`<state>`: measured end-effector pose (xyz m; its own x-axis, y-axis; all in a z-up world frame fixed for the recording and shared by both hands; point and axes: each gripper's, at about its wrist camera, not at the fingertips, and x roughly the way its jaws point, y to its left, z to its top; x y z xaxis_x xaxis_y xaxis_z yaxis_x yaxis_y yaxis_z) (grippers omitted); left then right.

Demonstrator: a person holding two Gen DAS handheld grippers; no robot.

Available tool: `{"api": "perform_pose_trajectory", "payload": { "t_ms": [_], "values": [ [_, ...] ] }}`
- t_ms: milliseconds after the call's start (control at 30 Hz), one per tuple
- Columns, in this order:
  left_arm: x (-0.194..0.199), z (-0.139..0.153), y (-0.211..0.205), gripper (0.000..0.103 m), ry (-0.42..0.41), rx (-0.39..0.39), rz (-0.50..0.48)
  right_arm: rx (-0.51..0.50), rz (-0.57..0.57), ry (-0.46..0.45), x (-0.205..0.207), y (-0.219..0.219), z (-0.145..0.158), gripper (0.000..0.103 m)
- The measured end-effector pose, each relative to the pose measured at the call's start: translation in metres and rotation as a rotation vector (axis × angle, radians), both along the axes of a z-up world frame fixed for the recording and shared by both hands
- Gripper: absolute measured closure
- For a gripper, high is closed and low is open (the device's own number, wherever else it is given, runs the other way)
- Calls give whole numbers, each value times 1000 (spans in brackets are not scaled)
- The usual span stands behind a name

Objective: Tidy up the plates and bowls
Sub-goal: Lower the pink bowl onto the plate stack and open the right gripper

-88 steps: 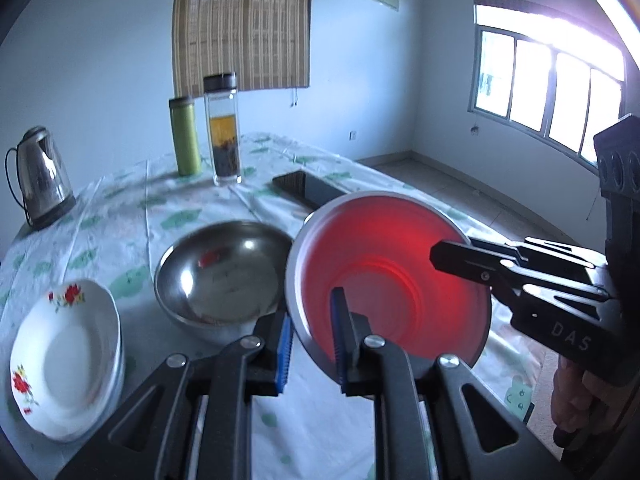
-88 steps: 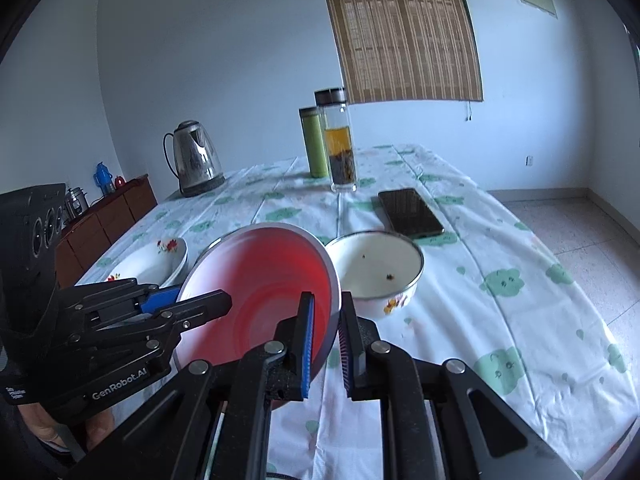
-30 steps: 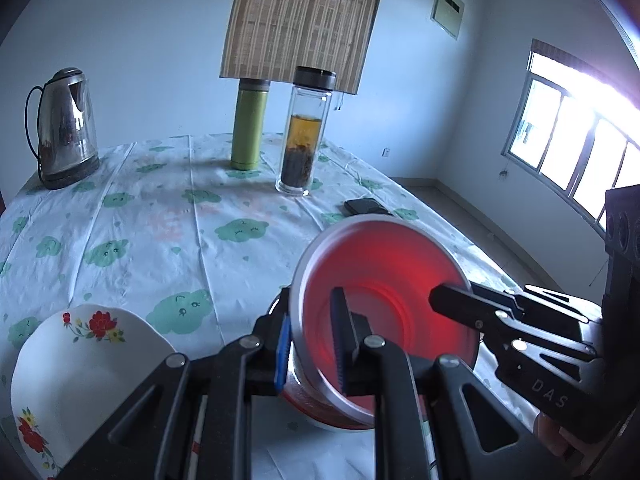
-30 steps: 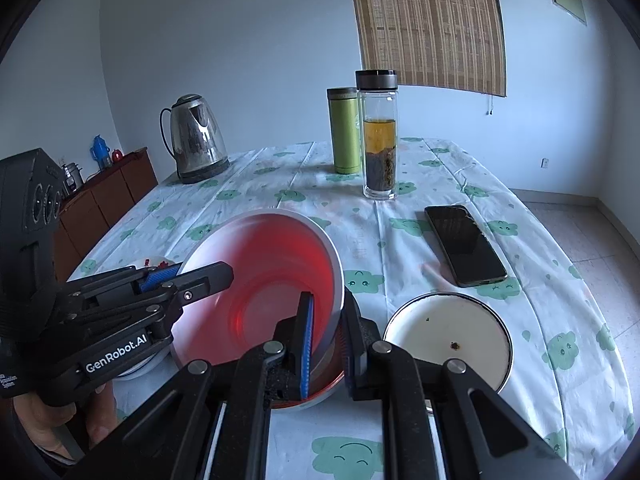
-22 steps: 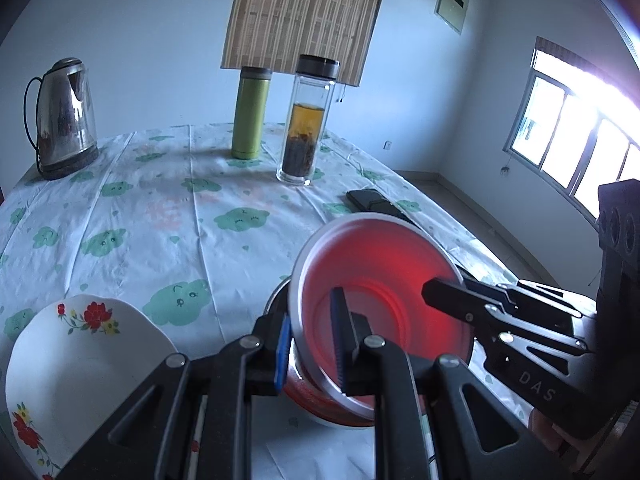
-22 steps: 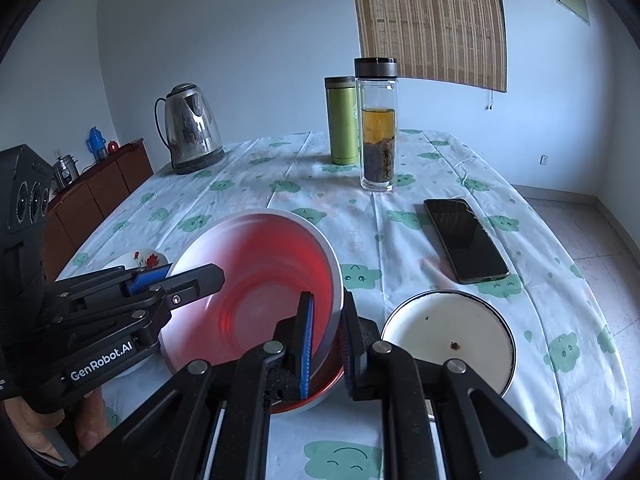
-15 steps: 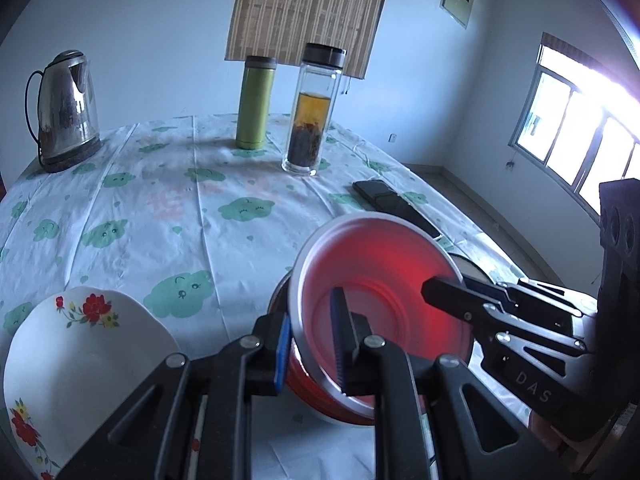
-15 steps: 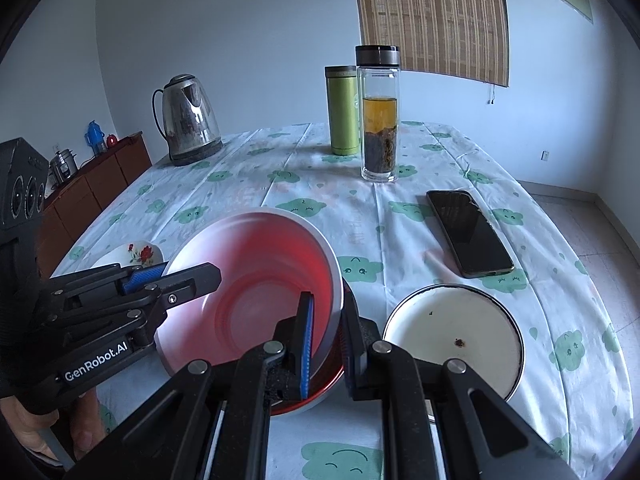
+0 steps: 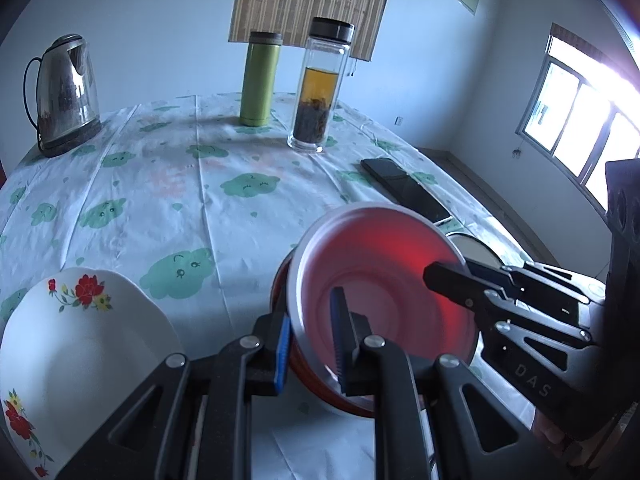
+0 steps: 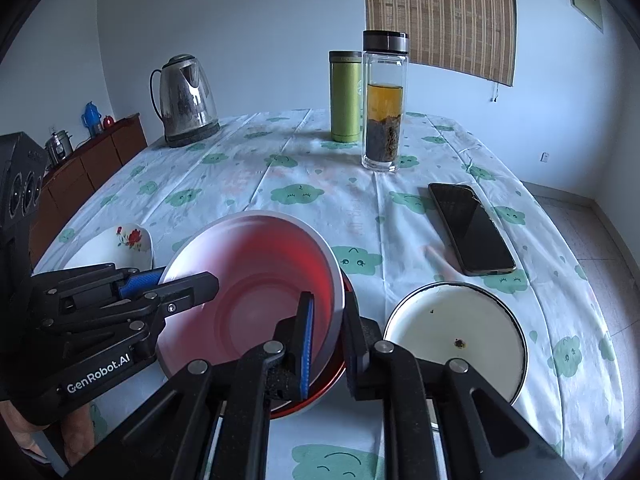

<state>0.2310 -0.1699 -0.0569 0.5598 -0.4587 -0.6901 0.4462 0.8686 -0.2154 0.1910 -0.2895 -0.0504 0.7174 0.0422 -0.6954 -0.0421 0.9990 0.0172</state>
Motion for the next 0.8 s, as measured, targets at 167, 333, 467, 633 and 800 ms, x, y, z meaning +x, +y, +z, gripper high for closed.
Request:
{"api": "perform_pose_trajectory", "payload": {
  "t_ms": [167, 333, 467, 633, 800],
  "values": [
    [0, -1, -1, 88, 4, 3, -4, -12, -1, 12, 3, 0, -3, 87],
    [0, 0, -1, 88, 4, 4, -5, -25, 0, 13, 5, 0, -4, 87],
    [-1, -1, -2, 88, 4, 8, -11, -37, 0, 17, 7, 0, -3, 87],
    [0, -1, -2, 88, 9, 2, -12, -40, 3, 16, 6, 1, -3, 87],
    [1, -1, 0, 88, 25, -15, -17, -42, 7, 17, 5, -1, -3, 87]
  ]
}}
